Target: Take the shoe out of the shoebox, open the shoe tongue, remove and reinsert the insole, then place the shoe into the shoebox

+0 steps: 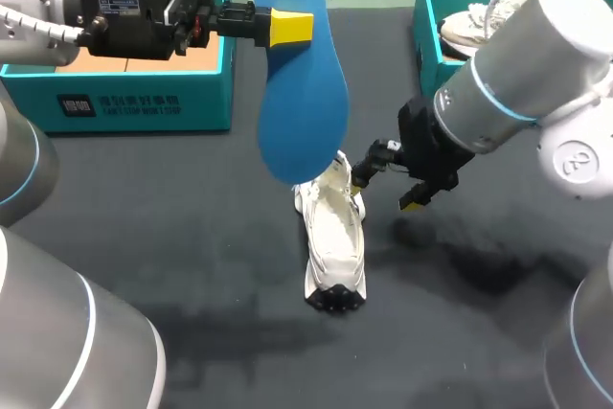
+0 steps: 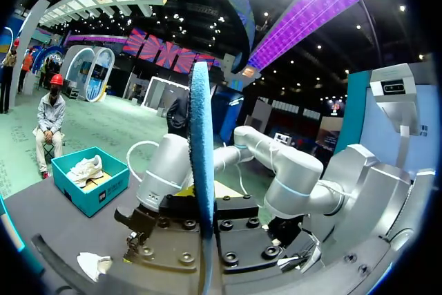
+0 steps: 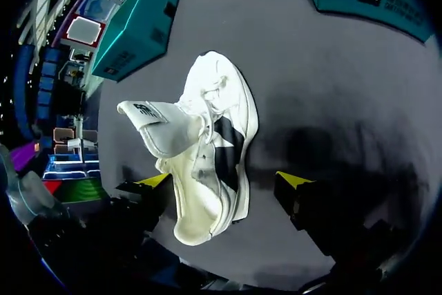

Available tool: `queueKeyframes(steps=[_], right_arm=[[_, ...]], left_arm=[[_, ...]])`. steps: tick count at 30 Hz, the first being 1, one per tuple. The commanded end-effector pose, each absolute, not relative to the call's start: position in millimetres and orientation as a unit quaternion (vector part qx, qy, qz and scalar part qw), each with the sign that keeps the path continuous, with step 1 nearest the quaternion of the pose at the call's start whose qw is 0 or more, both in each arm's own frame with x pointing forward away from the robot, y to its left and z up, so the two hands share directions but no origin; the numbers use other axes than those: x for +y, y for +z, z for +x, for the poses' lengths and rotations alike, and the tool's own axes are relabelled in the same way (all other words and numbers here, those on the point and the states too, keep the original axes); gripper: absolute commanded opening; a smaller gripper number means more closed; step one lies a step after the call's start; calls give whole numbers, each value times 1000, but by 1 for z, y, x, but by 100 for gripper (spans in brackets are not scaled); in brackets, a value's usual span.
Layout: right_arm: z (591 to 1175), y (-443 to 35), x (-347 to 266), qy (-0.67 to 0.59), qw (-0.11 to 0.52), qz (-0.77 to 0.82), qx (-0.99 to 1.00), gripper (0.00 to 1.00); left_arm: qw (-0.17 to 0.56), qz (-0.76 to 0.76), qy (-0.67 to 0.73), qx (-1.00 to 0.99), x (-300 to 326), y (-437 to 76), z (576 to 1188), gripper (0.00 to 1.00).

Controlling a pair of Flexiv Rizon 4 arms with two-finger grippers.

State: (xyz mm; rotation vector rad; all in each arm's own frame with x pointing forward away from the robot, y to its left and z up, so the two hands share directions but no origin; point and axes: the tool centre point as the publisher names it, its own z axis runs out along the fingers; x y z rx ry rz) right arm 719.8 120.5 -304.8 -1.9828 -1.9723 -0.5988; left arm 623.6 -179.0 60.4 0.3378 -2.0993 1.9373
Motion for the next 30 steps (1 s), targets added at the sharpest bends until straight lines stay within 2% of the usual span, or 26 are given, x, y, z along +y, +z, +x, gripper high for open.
queueKeyframes(steps=[1, 7, 17, 21, 30], right_arm=[[711, -286, 76, -256, 193, -669, -671, 100], [714, -267, 67, -311, 232, -637, -666, 100], [714, -267, 67, -311, 232, -637, -666, 100], [728, -245, 75, -368, 248, -608, -658, 100], [738, -226, 72, -415, 286, -585, -635, 100]], left_arm=[[132, 116, 668, -723, -180, 59, 624, 0], [132, 116, 668, -723, -180, 59, 624, 0], [132, 116, 668, -723, -180, 59, 624, 0], [132, 116, 668, -723, -180, 59, 624, 0], [75, 99, 684, -719, -176, 52, 639, 0]])
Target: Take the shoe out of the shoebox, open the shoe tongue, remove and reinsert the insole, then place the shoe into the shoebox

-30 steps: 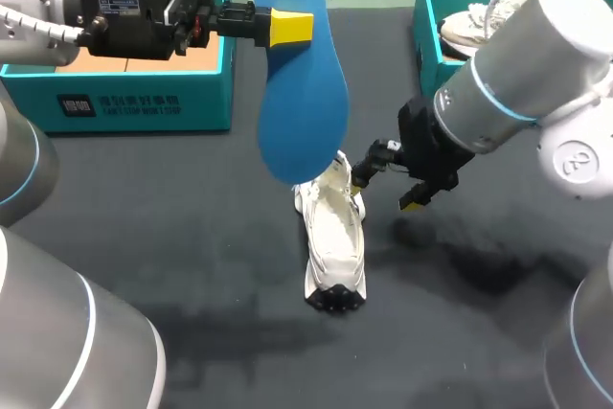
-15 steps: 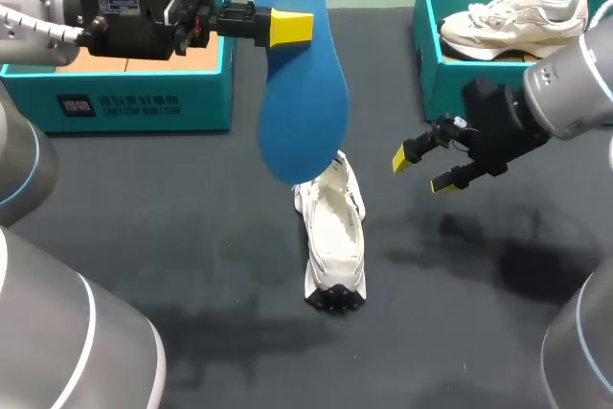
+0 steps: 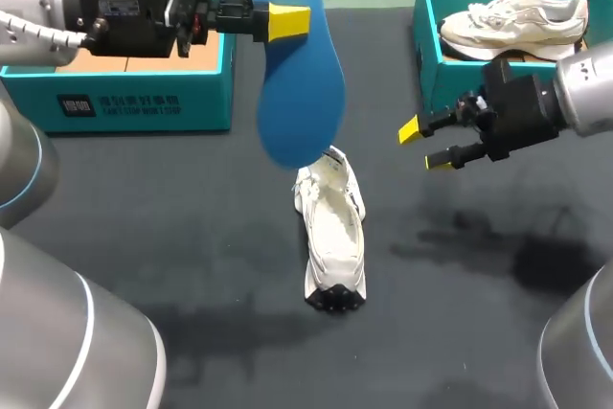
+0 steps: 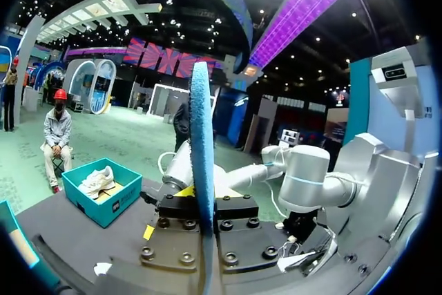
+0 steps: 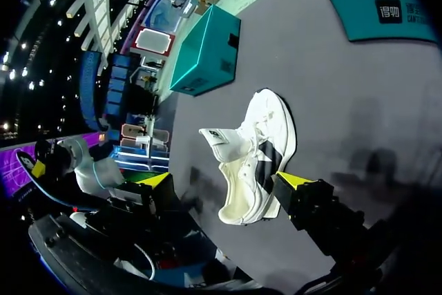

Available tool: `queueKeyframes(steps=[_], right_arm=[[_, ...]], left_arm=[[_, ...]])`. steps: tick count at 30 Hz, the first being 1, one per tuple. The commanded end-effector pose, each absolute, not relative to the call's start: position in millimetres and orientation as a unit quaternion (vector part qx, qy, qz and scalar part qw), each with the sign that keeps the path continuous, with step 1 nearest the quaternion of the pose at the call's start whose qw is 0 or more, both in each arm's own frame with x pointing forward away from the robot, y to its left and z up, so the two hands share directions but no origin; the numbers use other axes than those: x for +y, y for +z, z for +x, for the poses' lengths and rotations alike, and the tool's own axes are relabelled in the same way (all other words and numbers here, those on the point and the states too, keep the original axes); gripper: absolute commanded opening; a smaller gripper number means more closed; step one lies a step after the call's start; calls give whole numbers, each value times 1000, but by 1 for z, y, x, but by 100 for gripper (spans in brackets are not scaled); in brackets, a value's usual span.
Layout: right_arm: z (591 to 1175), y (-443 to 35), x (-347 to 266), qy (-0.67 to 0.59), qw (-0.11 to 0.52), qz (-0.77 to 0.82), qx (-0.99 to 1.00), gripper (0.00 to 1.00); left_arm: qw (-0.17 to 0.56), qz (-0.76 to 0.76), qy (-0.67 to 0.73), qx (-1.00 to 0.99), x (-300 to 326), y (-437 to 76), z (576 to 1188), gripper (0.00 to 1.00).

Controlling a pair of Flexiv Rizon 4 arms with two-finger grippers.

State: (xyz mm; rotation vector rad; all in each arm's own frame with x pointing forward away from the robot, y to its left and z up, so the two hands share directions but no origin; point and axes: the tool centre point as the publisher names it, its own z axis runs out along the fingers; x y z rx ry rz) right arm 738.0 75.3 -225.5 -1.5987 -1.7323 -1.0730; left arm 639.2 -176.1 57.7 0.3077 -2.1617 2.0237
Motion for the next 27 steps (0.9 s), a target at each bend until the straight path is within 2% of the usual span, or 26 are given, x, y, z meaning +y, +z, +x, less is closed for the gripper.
queueKeyframes(steps=[1, 17, 27], right_arm=[[738, -226, 72, -418, 290, -583, -633, 100], [742, -218, 69, -431, 318, -572, -621, 100], [743, -217, 68, -432, 333, -572, -613, 100]], left_arm=[[67, 91, 687, -718, -175, 52, 641, 0], [9, 32, 695, -718, -171, 44, 656, 0], [-143, -111, 703, -687, -165, 28, 675, 0]])
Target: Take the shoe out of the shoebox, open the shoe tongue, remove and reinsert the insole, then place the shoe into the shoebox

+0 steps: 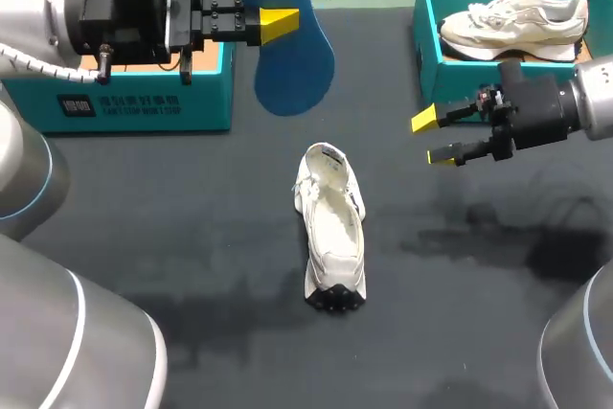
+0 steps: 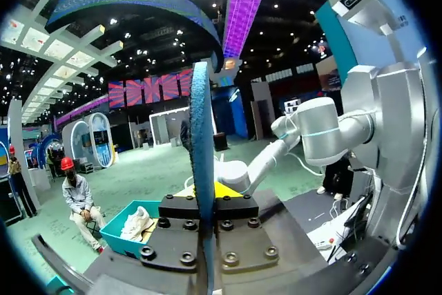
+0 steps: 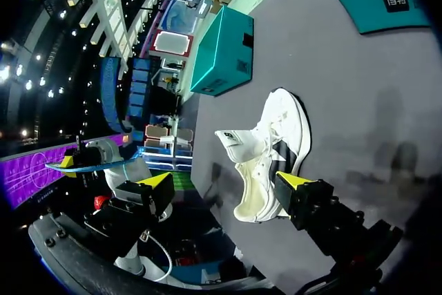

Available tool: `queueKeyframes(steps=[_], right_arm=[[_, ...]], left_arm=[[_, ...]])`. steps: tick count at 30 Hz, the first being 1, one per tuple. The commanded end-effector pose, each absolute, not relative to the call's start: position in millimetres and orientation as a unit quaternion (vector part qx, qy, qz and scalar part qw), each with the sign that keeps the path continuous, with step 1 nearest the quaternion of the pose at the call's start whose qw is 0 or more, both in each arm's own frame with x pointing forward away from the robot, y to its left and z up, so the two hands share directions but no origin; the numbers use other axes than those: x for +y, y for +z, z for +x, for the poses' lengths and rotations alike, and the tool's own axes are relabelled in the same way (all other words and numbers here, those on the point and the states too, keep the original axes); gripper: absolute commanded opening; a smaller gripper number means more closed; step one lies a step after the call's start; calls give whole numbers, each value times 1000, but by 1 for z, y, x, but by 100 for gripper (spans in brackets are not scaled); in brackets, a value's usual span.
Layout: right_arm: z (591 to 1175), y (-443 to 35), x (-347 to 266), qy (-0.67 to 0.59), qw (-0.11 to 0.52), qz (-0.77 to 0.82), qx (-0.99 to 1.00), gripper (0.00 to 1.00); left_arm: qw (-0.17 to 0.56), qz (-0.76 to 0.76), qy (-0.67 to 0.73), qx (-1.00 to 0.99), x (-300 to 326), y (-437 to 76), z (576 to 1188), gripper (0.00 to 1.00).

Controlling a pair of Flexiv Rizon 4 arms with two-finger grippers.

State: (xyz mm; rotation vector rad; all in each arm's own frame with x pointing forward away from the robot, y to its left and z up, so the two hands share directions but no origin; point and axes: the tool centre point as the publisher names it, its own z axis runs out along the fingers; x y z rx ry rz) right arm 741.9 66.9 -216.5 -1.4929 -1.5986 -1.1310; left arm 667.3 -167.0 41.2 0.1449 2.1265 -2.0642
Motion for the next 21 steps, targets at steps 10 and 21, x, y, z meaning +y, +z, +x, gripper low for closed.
queueKeyframes(steps=[10, 21], right_arm=[[753, -196, 68, -450, 348, -563, -599, 100], [754, -193, 69, -443, 390, -553, -588, 100]], left_arm=[[250, 260, -658, 661, -171, -7, 690, 0], [258, 265, -645, 669, -171, -11, 694, 0]])
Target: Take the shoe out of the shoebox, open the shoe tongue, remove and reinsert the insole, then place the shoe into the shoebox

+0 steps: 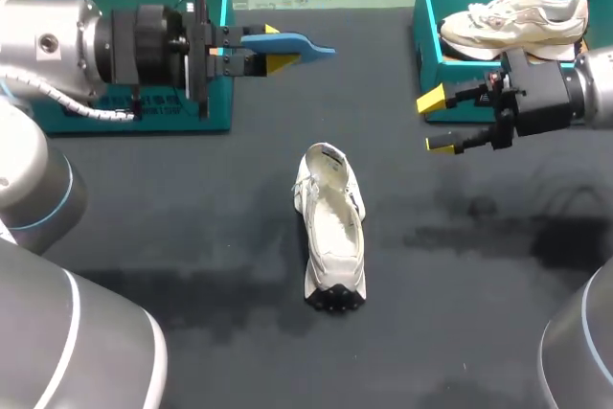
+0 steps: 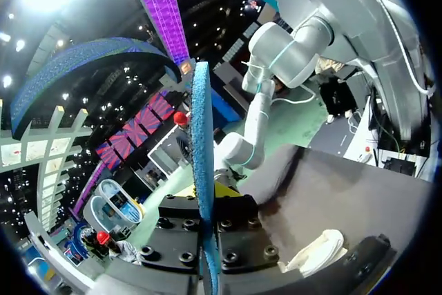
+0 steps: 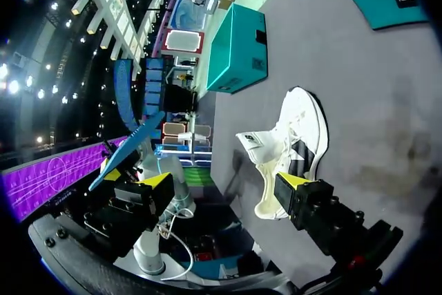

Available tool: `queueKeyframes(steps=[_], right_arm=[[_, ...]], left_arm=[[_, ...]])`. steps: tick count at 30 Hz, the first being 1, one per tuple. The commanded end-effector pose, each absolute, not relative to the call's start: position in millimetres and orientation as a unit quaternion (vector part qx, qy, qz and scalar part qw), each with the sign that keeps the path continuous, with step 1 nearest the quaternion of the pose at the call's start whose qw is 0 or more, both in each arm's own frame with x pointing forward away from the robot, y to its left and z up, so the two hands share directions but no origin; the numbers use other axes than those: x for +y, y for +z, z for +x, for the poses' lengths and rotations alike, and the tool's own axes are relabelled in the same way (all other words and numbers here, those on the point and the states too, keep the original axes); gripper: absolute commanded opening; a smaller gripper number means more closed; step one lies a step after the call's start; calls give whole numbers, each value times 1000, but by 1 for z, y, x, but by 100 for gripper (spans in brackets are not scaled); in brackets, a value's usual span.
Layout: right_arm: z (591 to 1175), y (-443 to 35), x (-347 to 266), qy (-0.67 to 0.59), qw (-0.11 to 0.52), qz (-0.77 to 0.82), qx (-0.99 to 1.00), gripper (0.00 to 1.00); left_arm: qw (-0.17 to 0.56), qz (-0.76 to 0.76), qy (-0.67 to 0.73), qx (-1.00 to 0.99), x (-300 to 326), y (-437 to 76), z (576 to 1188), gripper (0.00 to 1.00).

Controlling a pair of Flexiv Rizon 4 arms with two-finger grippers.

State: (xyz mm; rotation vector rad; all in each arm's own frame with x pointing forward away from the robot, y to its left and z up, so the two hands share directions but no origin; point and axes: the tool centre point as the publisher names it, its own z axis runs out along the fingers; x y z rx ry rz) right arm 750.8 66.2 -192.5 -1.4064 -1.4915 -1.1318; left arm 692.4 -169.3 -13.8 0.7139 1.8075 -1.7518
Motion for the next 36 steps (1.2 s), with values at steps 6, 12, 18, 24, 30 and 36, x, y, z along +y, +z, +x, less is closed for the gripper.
queueKeyframes(steps=[6, 12, 18, 24, 30, 36], right_arm=[[760, -185, 72, -455, 394, -549, -580, 100], [765, -181, 78, -464, 401, -558, -559, 100], [766, -180, 83, -462, 413, -562, -547, 100], [766, -181, 84, -466, 425, -564, -533, 100], [766, -181, 84, -466, 425, -564, -533, 100], [770, -179, 90, -471, 434, -555, -530, 100]], left_arm=[[311, 320, -609, 656, -179, -30, 694, 0], [375, 364, -587, 618, -184, -54, 698, 0], [423, 405, -574, 573, -187, -75, 700, 0], [447, 427, -549, 563, -189, -88, 700, 0], [447, 427, -549, 563, -189, -88, 700, 0], [476, 455, -513, 551, -191, -111, 698, 0]])
